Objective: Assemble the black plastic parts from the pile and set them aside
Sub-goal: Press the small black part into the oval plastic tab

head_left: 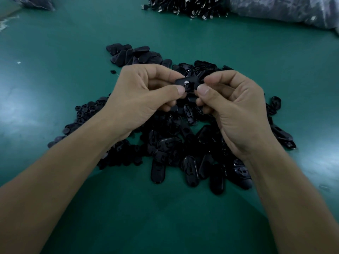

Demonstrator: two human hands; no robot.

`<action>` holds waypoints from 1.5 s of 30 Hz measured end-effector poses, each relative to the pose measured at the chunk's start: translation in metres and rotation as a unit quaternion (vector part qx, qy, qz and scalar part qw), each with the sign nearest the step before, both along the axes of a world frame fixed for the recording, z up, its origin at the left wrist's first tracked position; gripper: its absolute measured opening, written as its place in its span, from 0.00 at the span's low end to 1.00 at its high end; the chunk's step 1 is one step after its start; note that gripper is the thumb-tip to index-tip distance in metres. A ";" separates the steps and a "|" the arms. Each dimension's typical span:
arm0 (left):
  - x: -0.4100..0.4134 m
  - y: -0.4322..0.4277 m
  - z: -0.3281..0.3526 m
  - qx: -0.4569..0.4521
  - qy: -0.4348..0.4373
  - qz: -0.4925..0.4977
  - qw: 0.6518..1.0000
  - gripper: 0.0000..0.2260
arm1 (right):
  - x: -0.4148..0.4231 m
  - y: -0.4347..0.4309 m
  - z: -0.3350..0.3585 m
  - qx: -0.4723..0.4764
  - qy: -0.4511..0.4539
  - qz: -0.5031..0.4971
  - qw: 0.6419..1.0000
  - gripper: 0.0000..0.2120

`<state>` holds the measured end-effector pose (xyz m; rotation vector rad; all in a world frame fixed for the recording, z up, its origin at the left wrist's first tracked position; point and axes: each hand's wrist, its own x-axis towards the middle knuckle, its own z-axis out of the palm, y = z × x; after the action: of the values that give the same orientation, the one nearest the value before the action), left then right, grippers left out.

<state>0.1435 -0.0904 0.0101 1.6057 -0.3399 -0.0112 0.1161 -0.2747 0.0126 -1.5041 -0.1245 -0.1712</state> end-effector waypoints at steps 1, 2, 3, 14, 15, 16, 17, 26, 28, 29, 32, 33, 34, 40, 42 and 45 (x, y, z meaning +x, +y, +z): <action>0.000 0.000 0.000 0.002 -0.003 0.001 1.000 0.06 | 0.000 0.000 0.000 -0.007 -0.001 0.002 1.000 0.06; -0.001 0.000 0.000 0.005 -0.006 0.001 1.000 0.06 | 0.000 0.000 -0.001 -0.012 -0.003 0.004 1.000 0.06; -0.001 -0.001 0.000 0.007 -0.010 0.002 1.000 0.06 | 0.001 0.000 -0.001 -0.016 -0.004 0.006 1.000 0.06; -0.001 -0.001 0.000 0.020 -0.045 0.021 0.999 0.06 | 0.002 0.002 -0.002 -0.031 -0.011 0.027 0.999 0.13; -0.001 0.000 0.000 0.020 -0.043 0.028 0.998 0.06 | 0.002 0.002 -0.002 -0.036 -0.010 0.023 0.999 0.13; 0.000 0.000 0.000 0.020 -0.041 0.035 0.998 0.05 | 0.002 0.003 -0.002 -0.038 -0.009 0.017 0.999 0.13; 0.000 0.001 -0.001 0.023 -0.039 0.041 0.998 0.05 | 0.002 0.003 -0.002 -0.037 -0.007 0.011 0.999 0.13; 0.001 0.001 0.000 0.048 -0.031 0.058 0.997 0.06 | -0.001 0.004 0.000 0.017 0.003 0.014 1.000 0.06; 0.000 0.000 0.001 0.054 -0.035 0.058 0.996 0.06 | -0.002 0.004 0.000 0.019 0.005 0.013 1.000 0.06; -0.001 0.000 0.001 0.057 -0.037 0.057 0.996 0.06 | -0.002 0.004 0.000 0.019 0.007 0.013 1.000 0.06; -0.002 0.000 0.003 0.065 -0.047 0.058 0.995 0.06 | -0.001 0.003 -0.001 0.011 0.005 0.009 1.000 0.07; -0.002 0.000 0.003 0.066 -0.049 0.059 0.995 0.06 | 0.000 0.002 -0.002 0.003 0.000 0.005 1.000 0.07; -0.003 0.000 0.003 0.067 -0.051 0.058 0.995 0.06 | 0.000 0.001 -0.002 -0.004 -0.004 0.001 1.000 0.08; -0.004 0.000 0.003 0.073 -0.052 0.049 0.995 0.06 | 0.001 0.001 -0.001 0.000 0.007 0.008 1.000 0.05; -0.004 -0.001 0.003 0.073 -0.052 0.043 0.995 0.07 | 0.000 0.001 -0.001 -0.019 0.003 0.004 1.000 0.05; -0.005 -0.002 0.003 0.070 -0.051 0.030 0.996 0.07 | -0.002 0.002 -0.001 -0.072 -0.023 -0.022 0.997 0.06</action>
<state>0.1384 -0.0923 0.0135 1.7583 -0.3768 0.0956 0.1143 -0.2724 0.0118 -1.6474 -0.1426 -0.2374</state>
